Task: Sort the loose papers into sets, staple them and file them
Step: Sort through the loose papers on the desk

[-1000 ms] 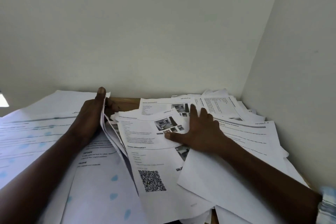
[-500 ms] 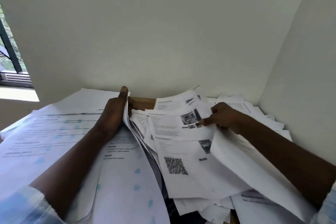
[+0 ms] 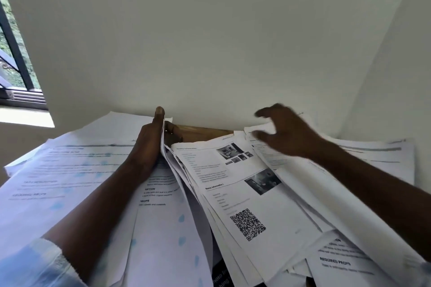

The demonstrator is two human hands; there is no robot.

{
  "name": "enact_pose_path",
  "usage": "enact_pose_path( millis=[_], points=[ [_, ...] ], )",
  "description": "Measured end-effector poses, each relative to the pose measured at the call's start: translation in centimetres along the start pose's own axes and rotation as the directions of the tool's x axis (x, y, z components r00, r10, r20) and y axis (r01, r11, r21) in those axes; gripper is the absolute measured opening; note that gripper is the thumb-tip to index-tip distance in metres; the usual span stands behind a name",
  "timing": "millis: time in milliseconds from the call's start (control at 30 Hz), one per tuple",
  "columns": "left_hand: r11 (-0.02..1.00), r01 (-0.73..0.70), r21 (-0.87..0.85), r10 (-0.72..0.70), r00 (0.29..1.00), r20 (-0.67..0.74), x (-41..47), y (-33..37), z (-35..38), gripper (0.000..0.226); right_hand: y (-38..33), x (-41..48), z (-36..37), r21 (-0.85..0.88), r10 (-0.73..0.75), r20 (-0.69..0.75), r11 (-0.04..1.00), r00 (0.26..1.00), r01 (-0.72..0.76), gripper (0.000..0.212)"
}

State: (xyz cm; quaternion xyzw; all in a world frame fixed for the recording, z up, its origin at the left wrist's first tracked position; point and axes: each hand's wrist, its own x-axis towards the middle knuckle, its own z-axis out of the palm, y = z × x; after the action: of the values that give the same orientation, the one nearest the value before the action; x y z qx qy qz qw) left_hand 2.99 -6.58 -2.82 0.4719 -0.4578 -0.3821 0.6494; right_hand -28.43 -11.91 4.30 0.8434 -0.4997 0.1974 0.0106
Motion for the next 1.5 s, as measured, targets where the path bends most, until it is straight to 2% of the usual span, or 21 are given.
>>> enact_pose_path(
  millis=[67,133,200,367,433,500,567,633,667,700,767,833,867,1000,1100,1167,1267,1333,1400,1433,1500],
  points=[
    [1.000,-0.004,-0.010,0.004,1.000,-0.004,0.1,-0.1,-0.2,0.075,-5.0,-1.4,1.6,0.300,-0.114,0.188,0.953,0.975,0.054,0.070],
    [1.000,-0.009,-0.011,0.009,1.000,0.011,0.0,0.0,-0.3,0.077,-8.9,-2.9,3.5,0.311,-0.165,0.376,0.949,0.912,0.044,0.093],
    [1.000,-0.018,-0.010,0.018,1.000,0.007,-0.3,0.3,0.0,0.076,-10.9,-3.8,5.1,0.172,-0.181,0.455,0.979,0.872,0.114,0.108],
    [0.999,-0.003,-0.052,0.004,1.000,0.007,-0.5,0.8,0.9,0.070,-10.3,-3.8,4.5,-0.115,-0.084,0.383,0.984,0.920,0.138,0.098],
    [0.999,0.012,-0.034,-0.012,1.000,-0.001,-0.6,0.9,1.0,0.071,-8.4,-3.4,4.0,-0.368,-0.047,0.318,0.914,0.947,0.169,0.091],
    [1.000,0.008,-0.025,-0.008,1.000,0.007,-0.6,1.0,0.7,0.073,-6.1,-2.8,3.6,-0.571,0.013,0.304,0.803,0.953,0.171,0.072],
    [0.999,-0.003,-0.037,0.004,1.000,0.031,-0.5,0.6,0.2,0.076,-4.3,-2.7,3.1,-0.676,0.127,0.318,0.726,0.940,0.130,0.056],
    [0.999,-0.008,-0.034,0.009,1.000,0.020,-0.4,0.4,-0.1,0.075,-3.2,-2.9,2.8,-0.727,0.200,0.320,0.679,0.926,0.104,0.050],
    [0.999,-0.013,-0.038,0.013,1.000,0.014,-0.4,0.4,0.0,0.076,-2.9,-3.1,2.7,-0.706,0.194,0.322,0.701,0.927,0.099,0.050],
    [0.999,-0.009,-0.048,0.009,1.000,0.013,-0.4,0.3,0.0,0.076,-3.0,-3.2,2.7,-0.629,0.155,0.325,0.772,0.933,0.091,0.053],
    [0.998,0.002,-0.060,-0.002,1.000,0.013,-0.3,0.4,0.0,0.075,-4.6,-4.1,2.6,-0.279,0.021,0.314,0.958,0.949,0.071,0.065],
    [0.998,0.002,-0.058,0.000,1.000,0.031,-0.5,0.5,-0.1,0.075,-7.8,-5.7,2.1,0.109,-0.125,0.299,0.989,0.946,0.096,0.081],
    [0.998,0.012,-0.059,-0.010,0.999,0.032,-0.5,0.5,-0.1,0.076,-9.4,-6.7,1.9,0.193,-0.175,0.320,0.974,0.931,0.117,0.088],
    [0.996,0.032,-0.088,-0.033,0.999,-0.016,-0.6,1.2,0.5,0.073,-13.4,-9.6,2.9,0.098,-0.211,0.466,0.978,0.859,0.186,0.105],
    [0.995,0.043,-0.087,-0.044,0.999,-0.006,-0.8,1.3,0.6,0.073,-13.5,-8.9,3.2,-0.037,-0.204,0.374,0.972,0.905,0.234,0.105],
    [0.994,0.060,-0.091,-0.059,0.998,0.009,-0.8,1.3,0.3,0.074,-12.6,-7.9,2.6,-0.225,-0.212,0.280,0.934,0.936,0.278,0.111],
    [0.996,0.068,-0.062,-0.068,0.998,0.008,-0.5,1.2,0.2,0.077,-10.2,-6.9,1.8,-0.446,-0.168,0.171,0.865,0.971,0.229,0.110],
    [0.991,0.086,-0.101,-0.085,0.996,0.013,-0.6,1.4,0.4,0.075,-8.5,-6.6,1.1,-0.598,-0.217,0.029,0.778,0.976,0.190,0.088],
    [0.990,0.086,-0.110,-0.085,0.996,0.022,-0.6,1.4,0.4,0.075,-6.8,-6.9,1.1,-0.721,-0.409,-0.061,0.649,0.910,0.243,0.047],
    [0.992,0.079,-0.096,-0.077,0.997,0.025,-0.6,1.4,0.4,0.075,-6.0,-7.0,1.3,-0.754,-0.494,-0.026,0.580,0.869,0.307,0.041],
    [0.994,0.076,-0.081,-0.075,0.997,0.015,-0.6,1.3,0.4,0.076,-5.1,-7.3,2.0,-0.719,-0.601,0.218,0.434,0.769,0.543,0.037]
  ],
)
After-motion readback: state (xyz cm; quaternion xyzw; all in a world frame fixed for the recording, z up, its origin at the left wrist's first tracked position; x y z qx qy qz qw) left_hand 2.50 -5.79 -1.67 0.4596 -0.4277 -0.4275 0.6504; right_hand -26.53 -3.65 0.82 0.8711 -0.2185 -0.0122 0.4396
